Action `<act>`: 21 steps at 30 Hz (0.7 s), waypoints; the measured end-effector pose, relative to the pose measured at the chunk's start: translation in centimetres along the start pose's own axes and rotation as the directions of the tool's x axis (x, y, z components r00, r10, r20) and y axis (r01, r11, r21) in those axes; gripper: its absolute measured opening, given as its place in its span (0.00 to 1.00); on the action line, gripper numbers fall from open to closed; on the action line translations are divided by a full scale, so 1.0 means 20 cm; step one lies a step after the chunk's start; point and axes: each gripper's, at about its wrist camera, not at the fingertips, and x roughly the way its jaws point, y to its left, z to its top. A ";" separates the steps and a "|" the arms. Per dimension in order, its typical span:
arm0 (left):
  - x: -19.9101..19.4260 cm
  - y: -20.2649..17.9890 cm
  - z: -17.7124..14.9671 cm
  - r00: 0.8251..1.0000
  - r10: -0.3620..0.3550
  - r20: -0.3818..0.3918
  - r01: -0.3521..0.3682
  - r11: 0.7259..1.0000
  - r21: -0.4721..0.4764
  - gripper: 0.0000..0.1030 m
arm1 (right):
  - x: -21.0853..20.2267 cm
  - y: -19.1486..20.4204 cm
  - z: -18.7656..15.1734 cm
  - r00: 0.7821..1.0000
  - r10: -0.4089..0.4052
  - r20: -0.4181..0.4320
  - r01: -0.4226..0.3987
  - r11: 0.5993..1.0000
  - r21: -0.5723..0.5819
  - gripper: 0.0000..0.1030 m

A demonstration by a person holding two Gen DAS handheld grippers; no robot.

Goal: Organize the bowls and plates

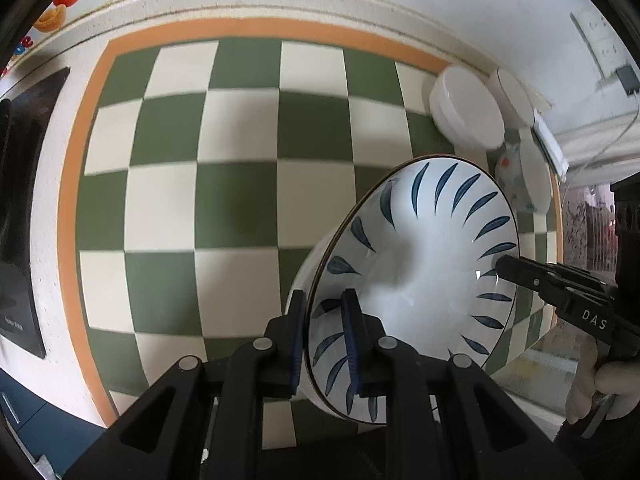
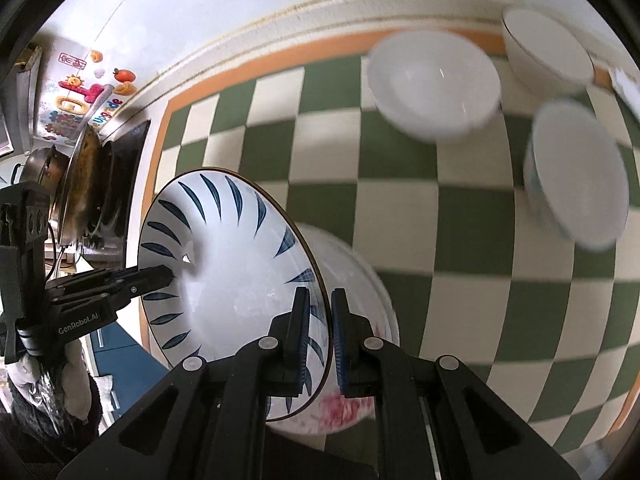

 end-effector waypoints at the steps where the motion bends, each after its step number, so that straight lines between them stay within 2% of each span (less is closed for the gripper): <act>1: 0.01 0.00 -0.02 1.000 0.001 -0.007 -0.001 1.000 0.002 0.15 | 0.01 -0.02 -0.04 1.000 0.005 -0.006 -0.005 1.000 0.009 0.12; 11: 0.11 -0.02 -0.12 0.999 0.015 -0.036 -0.015 1.000 0.000 0.16 | 0.10 -0.11 -0.22 0.999 0.015 -0.034 -0.014 0.999 0.045 0.12; 21: 0.19 -0.03 -0.11 0.999 0.031 -0.043 -0.031 0.999 -0.005 0.17 | 0.17 -0.12 -0.17 0.999 -0.006 -0.039 0.008 0.999 0.042 0.12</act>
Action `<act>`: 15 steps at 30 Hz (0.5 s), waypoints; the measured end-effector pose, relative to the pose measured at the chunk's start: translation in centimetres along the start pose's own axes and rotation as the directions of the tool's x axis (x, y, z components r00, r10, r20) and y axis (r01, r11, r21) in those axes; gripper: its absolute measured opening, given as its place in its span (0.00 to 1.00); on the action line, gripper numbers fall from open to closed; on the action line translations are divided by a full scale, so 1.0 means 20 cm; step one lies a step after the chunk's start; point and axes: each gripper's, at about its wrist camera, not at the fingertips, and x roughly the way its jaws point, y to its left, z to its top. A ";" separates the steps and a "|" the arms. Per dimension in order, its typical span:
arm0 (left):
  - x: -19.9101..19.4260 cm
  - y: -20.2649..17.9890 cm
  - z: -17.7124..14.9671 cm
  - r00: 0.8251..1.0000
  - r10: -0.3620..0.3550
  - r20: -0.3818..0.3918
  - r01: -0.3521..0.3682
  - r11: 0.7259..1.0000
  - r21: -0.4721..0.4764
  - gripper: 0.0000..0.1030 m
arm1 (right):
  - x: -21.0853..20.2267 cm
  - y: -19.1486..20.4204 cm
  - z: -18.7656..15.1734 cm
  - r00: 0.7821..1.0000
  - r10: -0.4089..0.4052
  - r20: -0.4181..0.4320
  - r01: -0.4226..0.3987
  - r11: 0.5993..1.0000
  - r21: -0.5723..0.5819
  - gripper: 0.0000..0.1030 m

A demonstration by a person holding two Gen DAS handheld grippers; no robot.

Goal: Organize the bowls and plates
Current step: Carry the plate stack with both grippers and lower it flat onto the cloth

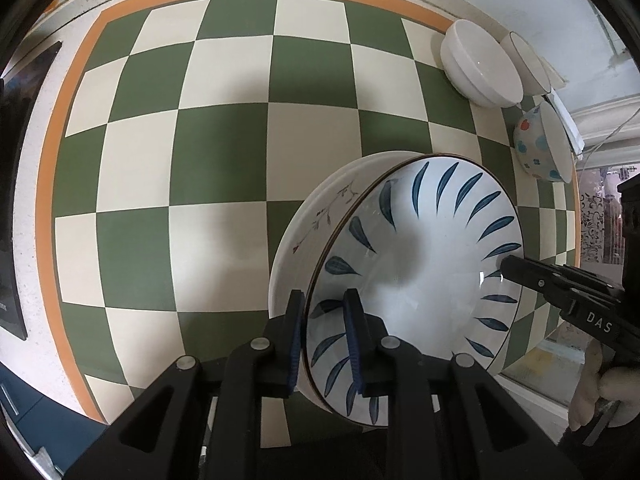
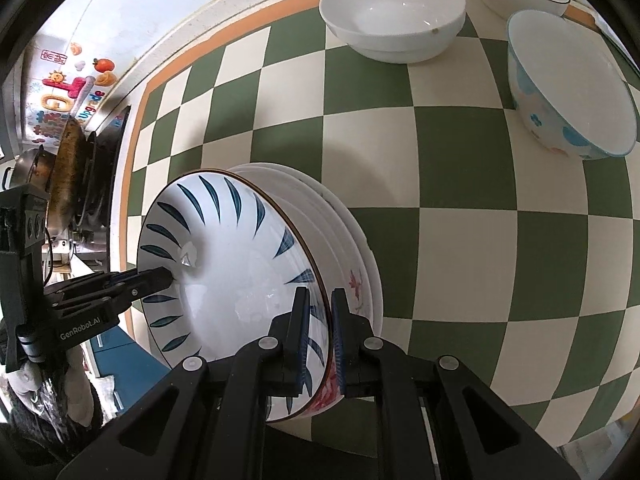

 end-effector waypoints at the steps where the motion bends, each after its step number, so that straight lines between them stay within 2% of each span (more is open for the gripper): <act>1: 0.01 0.00 0.00 1.000 0.000 -0.001 0.000 1.000 -0.002 0.17 | 0.01 0.00 0.00 1.000 -0.002 -0.003 0.002 1.000 -0.004 0.12; 15: 0.11 -0.04 -0.05 0.998 0.056 -0.011 -0.056 0.998 -0.026 0.20 | 0.07 -0.01 -0.01 1.000 -0.028 -0.013 0.028 1.000 -0.006 0.12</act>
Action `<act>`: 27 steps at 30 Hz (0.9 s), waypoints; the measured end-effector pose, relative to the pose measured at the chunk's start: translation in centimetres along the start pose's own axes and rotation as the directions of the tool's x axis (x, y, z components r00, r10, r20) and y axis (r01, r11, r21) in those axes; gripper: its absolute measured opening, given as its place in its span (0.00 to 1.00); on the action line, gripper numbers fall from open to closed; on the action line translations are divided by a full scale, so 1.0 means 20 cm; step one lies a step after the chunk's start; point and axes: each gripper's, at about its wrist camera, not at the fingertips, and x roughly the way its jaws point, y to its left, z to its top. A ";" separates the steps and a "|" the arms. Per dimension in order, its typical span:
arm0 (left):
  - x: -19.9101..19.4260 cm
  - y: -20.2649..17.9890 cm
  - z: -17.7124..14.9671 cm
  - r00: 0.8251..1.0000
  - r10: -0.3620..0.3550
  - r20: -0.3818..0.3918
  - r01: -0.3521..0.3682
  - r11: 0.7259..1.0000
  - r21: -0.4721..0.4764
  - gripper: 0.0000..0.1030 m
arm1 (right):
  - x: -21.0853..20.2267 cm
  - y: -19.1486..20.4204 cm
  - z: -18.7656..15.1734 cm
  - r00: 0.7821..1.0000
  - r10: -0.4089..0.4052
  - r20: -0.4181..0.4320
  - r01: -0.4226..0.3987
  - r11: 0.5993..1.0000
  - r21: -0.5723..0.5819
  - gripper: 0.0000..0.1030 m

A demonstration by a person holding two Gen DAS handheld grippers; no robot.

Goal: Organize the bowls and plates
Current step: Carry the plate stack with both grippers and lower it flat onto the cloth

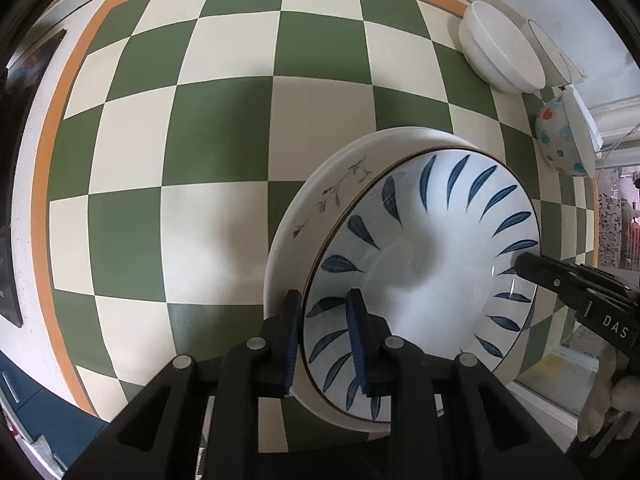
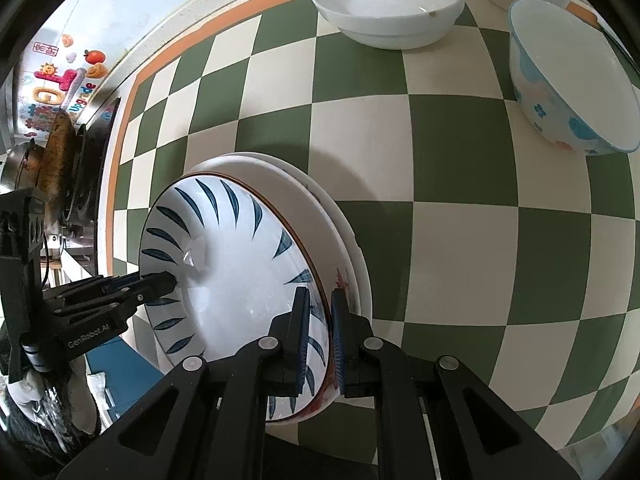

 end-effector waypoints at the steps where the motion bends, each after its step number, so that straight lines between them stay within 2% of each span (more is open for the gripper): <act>1: 0.00 -0.01 0.00 1.000 0.008 0.003 -0.008 1.000 0.001 0.20 | 0.00 0.00 0.00 1.000 -0.008 0.004 0.008 1.000 -0.001 0.12; 9: 0.01 -0.05 -0.04 0.999 0.040 0.016 -0.040 0.999 -0.014 0.21 | 0.00 0.00 -0.01 1.000 -0.011 0.019 0.011 1.000 0.004 0.15; 16: 0.03 -0.03 -0.04 1.000 0.016 -0.020 -0.017 0.997 -0.077 0.21 | -0.01 -0.01 -0.01 0.999 0.021 0.039 -0.023 0.999 0.045 0.24; 22: 0.03 -0.01 -0.05 0.999 0.013 -0.034 -0.017 0.994 -0.108 0.21 | -0.04 -0.02 -0.02 0.999 0.018 0.049 -0.021 0.997 0.079 0.26; 27: 0.01 -0.02 -0.08 1.000 0.028 -0.013 -0.029 0.994 -0.107 0.21 | -0.10 0.00 -0.01 0.996 -0.040 0.078 0.036 0.998 0.057 0.30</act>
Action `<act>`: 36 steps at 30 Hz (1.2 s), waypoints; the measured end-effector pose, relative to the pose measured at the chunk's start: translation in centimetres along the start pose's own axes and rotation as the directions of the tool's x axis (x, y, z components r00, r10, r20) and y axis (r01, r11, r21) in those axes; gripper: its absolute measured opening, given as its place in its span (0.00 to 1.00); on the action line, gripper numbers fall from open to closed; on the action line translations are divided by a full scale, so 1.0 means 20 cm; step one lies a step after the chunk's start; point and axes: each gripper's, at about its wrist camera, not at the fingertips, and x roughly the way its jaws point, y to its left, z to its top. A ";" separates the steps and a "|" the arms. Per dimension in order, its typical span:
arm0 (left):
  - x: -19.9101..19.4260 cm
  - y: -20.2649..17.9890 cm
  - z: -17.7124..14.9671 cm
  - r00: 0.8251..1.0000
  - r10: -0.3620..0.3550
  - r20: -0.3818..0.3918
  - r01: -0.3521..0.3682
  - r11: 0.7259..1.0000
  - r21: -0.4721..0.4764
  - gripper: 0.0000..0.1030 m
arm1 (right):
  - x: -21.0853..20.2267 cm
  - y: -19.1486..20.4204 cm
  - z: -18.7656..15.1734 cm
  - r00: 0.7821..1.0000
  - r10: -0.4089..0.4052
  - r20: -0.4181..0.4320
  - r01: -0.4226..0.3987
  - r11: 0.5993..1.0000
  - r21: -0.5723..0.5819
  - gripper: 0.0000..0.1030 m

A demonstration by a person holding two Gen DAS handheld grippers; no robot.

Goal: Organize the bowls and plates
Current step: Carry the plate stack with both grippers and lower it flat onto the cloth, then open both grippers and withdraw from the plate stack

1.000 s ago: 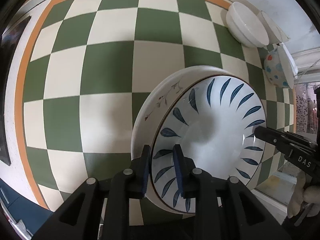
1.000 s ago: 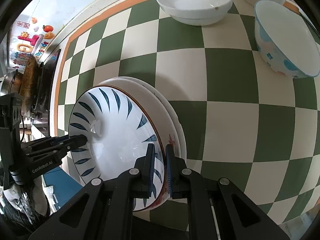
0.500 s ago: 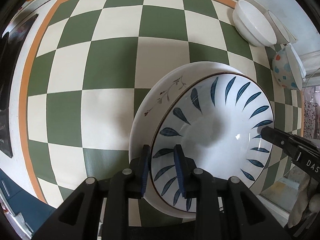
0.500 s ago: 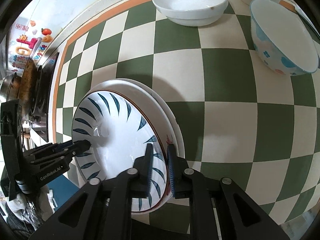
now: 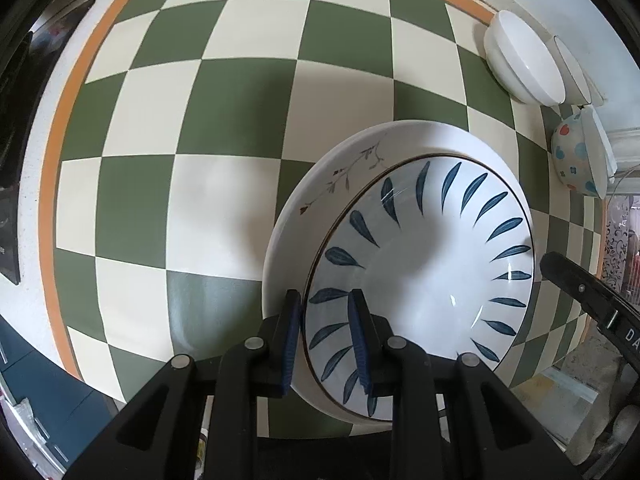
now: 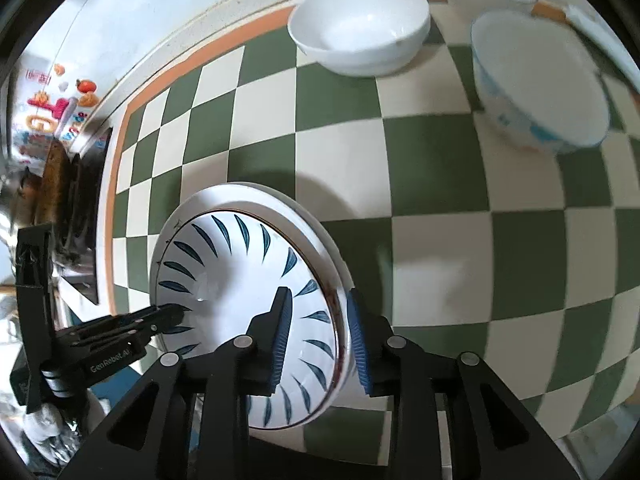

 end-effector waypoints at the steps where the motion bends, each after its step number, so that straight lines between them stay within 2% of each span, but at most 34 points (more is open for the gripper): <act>1: -0.01 0.00 -0.01 1.000 0.007 0.012 -0.007 1.000 0.001 0.21 | -0.01 0.01 0.00 1.000 -0.008 0.004 0.008 1.000 -0.008 0.30; 7: -0.17 -0.05 -0.15 0.991 0.050 0.121 -0.057 0.997 0.052 0.22 | -0.12 0.10 -0.12 0.997 -0.066 0.037 0.068 0.997 -0.049 0.38; 14: -0.50 -0.08 -0.34 0.961 0.051 0.270 -0.090 0.987 0.133 0.37 | -0.35 0.25 -0.38 0.985 -0.107 0.134 0.116 0.991 -0.064 0.56; 16: -0.57 -0.08 -0.40 0.956 0.038 0.292 -0.084 0.986 0.145 0.47 | -0.42 0.30 -0.45 0.980 -0.113 0.164 0.125 0.990 -0.063 0.60; 18: -0.63 -0.08 -0.42 0.947 0.041 0.319 -0.093 0.984 0.151 0.72 | -0.51 0.35 -0.52 0.971 -0.125 0.205 0.141 0.988 -0.065 0.69; 20: -0.70 -0.07 -0.48 0.936 0.032 0.351 -0.094 0.983 0.159 0.83 | -0.59 0.41 -0.58 0.959 -0.144 0.244 0.165 0.984 -0.068 0.81; 22: -0.77 -0.05 -0.52 0.925 0.019 0.379 -0.085 0.984 0.159 0.83 | -0.65 0.45 -0.64 0.946 -0.179 0.268 0.203 0.977 -0.062 0.84; 24: -0.81 -0.04 -0.57 0.919 0.007 0.394 -0.075 0.985 0.157 0.87 | -0.71 0.48 -0.69 0.940 -0.178 0.291 0.201 0.978 -0.052 0.86; 26: -0.85 -0.03 -0.61 0.920 -0.015 0.393 -0.054 0.985 0.166 0.91 | -0.77 0.52 -0.75 0.934 -0.176 0.311 0.201 0.978 -0.050 0.87; 30: -0.89 -0.02 -0.67 0.919 -0.033 0.393 -0.040 0.983 0.177 0.92 | -0.85 0.57 -0.86 0.925 -0.182 0.335 0.208 0.977 -0.046 0.88; 36: -0.95 -0.02 -0.76 0.916 -0.034 0.400 -0.046 0.981 0.191 0.92 | -0.91 0.58 -0.95 0.926 -0.165 0.341 0.186 0.982 -0.029 0.89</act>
